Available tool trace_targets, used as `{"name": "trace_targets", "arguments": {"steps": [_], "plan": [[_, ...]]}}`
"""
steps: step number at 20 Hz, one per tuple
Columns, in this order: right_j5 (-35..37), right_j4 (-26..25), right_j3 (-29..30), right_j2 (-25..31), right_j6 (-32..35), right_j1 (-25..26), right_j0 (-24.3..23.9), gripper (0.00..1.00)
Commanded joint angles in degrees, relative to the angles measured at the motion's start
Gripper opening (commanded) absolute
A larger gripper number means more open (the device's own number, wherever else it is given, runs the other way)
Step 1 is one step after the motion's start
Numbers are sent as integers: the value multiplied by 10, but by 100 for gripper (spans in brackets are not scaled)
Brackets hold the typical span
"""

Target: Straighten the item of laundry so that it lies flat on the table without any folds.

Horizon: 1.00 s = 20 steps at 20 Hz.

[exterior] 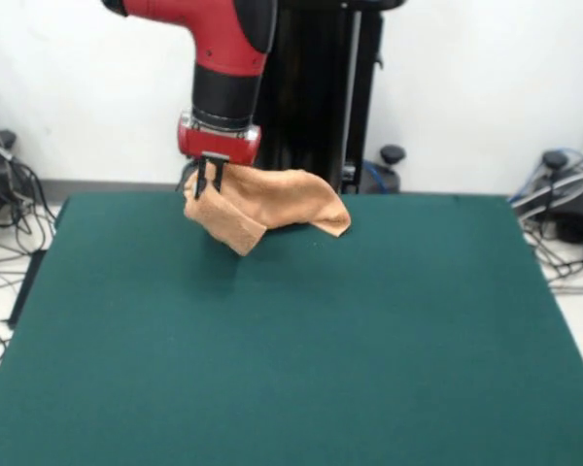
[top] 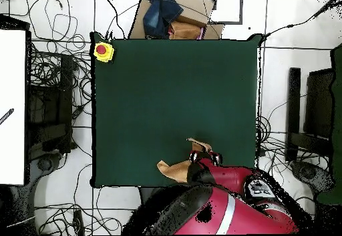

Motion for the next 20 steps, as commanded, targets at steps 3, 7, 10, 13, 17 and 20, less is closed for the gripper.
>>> {"name": "trace_targets", "arguments": {"steps": [3,7,10,13,17,20], "plan": [[-90,6,-16,-68,59,43,63,0],[-89,6,-16,-62,63,41,63,0],[-94,7,-12,-56,65,43,66,0],[-80,13,-12,-67,62,32,78,0],[-74,5,-17,-57,60,29,71,0],[-61,4,-10,-43,63,12,66,0]]}}
